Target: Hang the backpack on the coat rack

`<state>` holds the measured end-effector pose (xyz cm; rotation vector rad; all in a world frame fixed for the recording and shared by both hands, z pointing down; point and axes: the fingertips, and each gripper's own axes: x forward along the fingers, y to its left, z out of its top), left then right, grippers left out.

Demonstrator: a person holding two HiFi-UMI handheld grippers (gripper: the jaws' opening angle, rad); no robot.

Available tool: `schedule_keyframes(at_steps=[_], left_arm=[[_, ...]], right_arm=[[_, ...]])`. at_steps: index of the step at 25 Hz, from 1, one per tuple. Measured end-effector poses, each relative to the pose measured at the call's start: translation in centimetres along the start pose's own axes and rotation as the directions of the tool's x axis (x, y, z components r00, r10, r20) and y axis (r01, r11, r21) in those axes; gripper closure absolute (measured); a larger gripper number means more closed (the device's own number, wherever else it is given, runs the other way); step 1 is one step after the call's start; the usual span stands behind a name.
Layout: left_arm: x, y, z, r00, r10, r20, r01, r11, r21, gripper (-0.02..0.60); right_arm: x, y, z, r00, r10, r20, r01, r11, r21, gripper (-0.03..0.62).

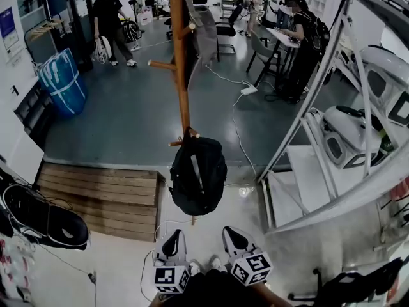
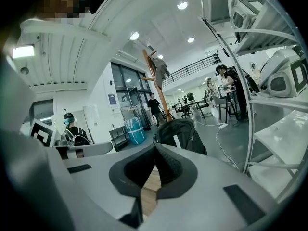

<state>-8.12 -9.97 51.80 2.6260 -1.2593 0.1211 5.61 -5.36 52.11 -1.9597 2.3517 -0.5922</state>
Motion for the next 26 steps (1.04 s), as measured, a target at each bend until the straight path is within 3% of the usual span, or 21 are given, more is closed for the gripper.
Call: schedule_keyframes(at_steps=[26], left_arm=[[1.1,0.6,-0.4,1.0,-0.005,-0.015,0.005,1.0,-0.019,0.562]], right_arm=[[1.0,0.3,-0.2,1.0,0.006,-0.019,-0.006,1.0,-0.011,0.582]])
